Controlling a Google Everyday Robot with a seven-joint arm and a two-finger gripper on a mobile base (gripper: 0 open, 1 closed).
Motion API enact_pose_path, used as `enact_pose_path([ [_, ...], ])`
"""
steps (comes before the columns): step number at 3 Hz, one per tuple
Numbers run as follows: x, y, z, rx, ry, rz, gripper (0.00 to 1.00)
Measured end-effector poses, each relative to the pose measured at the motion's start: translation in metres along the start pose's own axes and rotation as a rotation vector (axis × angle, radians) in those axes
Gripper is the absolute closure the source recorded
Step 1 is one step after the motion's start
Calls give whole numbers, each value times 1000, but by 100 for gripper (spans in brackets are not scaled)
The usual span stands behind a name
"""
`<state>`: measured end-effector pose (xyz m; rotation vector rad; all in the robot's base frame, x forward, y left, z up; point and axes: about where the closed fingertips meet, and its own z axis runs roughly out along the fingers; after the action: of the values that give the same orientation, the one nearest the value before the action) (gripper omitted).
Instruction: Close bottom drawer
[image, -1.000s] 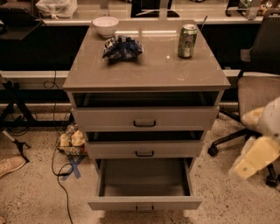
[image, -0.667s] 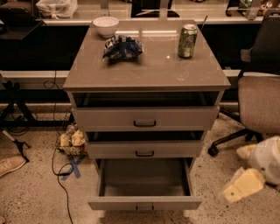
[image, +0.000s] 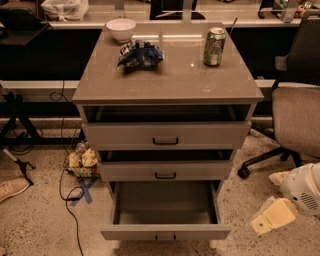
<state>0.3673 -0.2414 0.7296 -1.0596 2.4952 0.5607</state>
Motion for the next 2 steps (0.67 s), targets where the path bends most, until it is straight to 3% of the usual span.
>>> enact_pose_path([
  [1,15,-12,26,-14,-13,49,0],
  [2,43,-38,80,-54,-73,135,0],
])
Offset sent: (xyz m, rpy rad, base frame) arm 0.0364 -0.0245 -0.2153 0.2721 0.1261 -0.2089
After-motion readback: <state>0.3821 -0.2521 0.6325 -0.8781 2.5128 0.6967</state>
